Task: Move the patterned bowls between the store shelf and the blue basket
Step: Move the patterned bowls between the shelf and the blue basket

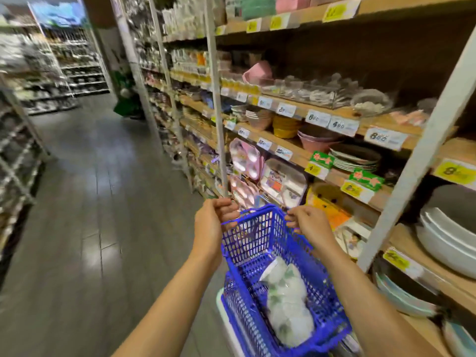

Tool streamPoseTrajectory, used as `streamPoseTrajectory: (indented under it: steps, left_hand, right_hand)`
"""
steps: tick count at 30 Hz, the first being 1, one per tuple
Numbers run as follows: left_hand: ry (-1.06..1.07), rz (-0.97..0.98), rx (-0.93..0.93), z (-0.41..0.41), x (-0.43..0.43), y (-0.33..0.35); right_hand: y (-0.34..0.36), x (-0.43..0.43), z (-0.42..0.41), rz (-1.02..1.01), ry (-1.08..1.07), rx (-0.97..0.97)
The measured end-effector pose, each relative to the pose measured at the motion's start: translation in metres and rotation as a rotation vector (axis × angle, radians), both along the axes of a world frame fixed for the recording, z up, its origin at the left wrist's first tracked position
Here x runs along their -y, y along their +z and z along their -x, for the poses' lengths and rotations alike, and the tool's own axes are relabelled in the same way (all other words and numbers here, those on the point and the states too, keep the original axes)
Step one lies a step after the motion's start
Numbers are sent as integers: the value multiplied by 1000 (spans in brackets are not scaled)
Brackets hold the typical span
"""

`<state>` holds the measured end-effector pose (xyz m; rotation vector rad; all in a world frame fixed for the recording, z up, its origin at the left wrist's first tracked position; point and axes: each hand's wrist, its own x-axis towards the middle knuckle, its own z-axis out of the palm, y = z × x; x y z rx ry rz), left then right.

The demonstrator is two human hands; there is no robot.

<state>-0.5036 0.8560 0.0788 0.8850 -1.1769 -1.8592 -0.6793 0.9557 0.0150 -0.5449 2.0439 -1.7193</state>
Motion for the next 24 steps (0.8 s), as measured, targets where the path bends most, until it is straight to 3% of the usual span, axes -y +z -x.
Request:
streamPoseTrajectory:
  steps: [10, 14, 24]
  left_hand:
    - [-54, -59, 284, 64, 118, -81]
    - [-119, -126, 375, 105, 145, -113]
    - [-552, -209, 775, 201, 173, -241]
  right_hand:
    - [-117, 93, 60, -313, -50, 168]
    - [-145, 108, 79, -500, -77, 127]
    - [-225, 112, 87, -830, -94, 259]
